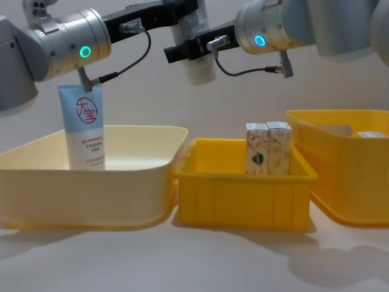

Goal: Bimanual collaborative sorting of washing and personal care products

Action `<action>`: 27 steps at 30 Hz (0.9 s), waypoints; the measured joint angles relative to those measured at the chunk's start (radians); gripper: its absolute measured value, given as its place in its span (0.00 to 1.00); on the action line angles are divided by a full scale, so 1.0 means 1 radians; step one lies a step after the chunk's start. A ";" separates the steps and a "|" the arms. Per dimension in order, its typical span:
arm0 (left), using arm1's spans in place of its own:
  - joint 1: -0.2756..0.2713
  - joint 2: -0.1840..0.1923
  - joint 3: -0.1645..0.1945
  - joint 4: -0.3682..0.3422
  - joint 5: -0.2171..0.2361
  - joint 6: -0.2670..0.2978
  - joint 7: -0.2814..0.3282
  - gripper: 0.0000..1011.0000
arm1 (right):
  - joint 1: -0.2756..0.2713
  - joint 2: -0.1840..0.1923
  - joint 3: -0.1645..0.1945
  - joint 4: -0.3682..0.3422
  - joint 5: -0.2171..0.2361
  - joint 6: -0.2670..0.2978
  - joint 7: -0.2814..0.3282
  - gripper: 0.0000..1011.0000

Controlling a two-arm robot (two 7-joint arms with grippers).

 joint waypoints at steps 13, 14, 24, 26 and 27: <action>0.002 0.001 -0.002 -0.001 -0.001 -0.004 0.002 0.26 | 0.002 -0.007 0.003 0.007 -0.005 0.000 -0.007 0.69; 0.002 0.001 -0.002 -0.001 -0.001 -0.004 0.002 0.26 | 0.002 -0.008 0.003 0.007 -0.005 0.000 -0.007 0.69; 0.003 0.001 -0.003 -0.001 -0.001 -0.006 0.003 0.26 | 0.003 -0.010 0.005 0.009 -0.007 -0.001 -0.009 0.63; 0.003 0.001 -0.003 -0.001 -0.001 -0.006 0.003 0.26 | 0.003 -0.010 0.005 0.009 -0.007 -0.001 -0.010 0.62; 0.004 0.001 -0.004 -0.001 -0.001 -0.006 0.003 0.26 | 0.003 -0.010 0.005 0.009 -0.007 -0.001 -0.010 0.62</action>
